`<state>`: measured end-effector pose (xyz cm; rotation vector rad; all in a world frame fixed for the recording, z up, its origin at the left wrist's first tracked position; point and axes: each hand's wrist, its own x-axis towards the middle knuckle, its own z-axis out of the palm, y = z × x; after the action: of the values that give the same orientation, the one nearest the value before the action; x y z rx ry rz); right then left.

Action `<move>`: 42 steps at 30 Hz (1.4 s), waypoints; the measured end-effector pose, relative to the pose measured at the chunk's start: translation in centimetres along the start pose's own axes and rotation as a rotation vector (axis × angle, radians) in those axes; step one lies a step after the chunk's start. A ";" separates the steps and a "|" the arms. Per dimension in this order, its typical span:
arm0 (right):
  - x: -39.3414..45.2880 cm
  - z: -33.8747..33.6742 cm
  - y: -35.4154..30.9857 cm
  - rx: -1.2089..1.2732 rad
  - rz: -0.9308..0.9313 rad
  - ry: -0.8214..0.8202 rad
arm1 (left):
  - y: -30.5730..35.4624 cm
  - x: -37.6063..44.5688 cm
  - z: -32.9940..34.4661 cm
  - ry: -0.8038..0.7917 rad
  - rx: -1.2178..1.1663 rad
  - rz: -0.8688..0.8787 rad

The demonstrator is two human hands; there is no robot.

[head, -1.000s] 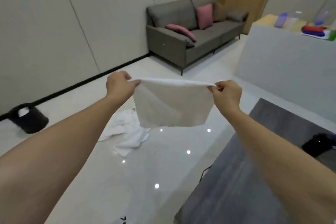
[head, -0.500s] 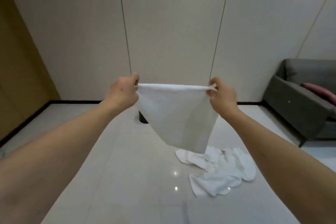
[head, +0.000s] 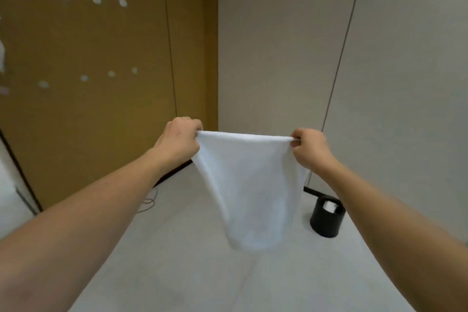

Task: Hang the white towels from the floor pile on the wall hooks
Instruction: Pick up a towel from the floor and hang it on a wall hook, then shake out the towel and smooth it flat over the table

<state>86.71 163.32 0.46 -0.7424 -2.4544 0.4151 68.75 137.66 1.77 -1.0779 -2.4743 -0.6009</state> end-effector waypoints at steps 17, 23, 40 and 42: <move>35.9 25.9 -29.9 0.592 -0.395 -0.324 | -33.3 19.3 -5.0 0.279 0.094 -0.576; 43.5 32.2 -39.1 0.827 -0.510 -0.440 | -40.9 24.0 -6.6 0.425 0.048 -0.707; 63.4 44.9 -66.8 0.905 -0.789 -0.283 | -69.7 38.5 -16.2 0.498 -0.050 -0.549; 65.8 45.6 -69.6 0.929 -0.798 -0.325 | -71.8 40.2 -17.5 0.500 0.002 -0.509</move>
<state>-14.90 139.94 20.01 0.6996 -2.1994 1.2508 -8.05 108.21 19.59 -0.2278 -2.2756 -0.8851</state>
